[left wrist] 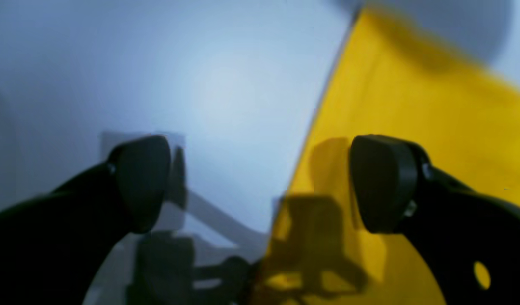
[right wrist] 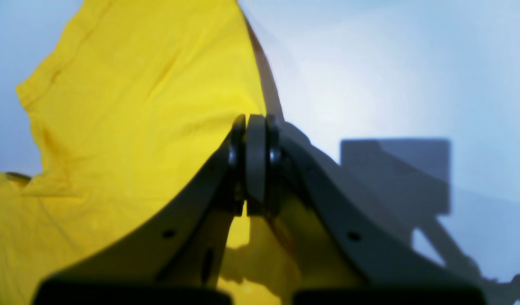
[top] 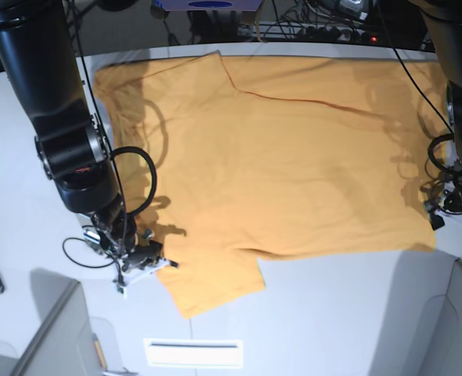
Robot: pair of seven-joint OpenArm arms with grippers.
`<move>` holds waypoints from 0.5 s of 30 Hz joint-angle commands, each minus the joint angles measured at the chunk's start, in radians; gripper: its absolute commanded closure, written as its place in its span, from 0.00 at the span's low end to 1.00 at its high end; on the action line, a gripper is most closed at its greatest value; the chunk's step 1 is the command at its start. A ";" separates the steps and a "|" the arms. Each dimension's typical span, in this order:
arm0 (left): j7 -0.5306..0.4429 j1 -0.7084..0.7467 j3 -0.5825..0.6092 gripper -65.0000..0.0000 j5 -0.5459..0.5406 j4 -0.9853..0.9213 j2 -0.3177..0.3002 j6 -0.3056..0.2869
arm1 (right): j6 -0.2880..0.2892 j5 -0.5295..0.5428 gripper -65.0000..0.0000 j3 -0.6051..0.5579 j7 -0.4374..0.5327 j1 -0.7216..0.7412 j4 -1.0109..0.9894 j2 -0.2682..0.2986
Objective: Fold the T-shirt properly
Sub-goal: 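Move the left gripper to the hem corner and grasp both hem corners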
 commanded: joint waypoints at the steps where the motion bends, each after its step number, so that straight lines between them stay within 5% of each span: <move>1: -0.030 -0.039 -0.003 0.00 -0.010 0.025 -0.020 -0.003 | 0.005 0.008 1.00 0.000 0.020 0.042 0.014 0.007; 15: -0.030 -0.023 -0.003 0.00 -0.010 0.029 0.054 -0.003 | 0.005 0.008 1.00 0.000 0.020 0.042 0.015 0.007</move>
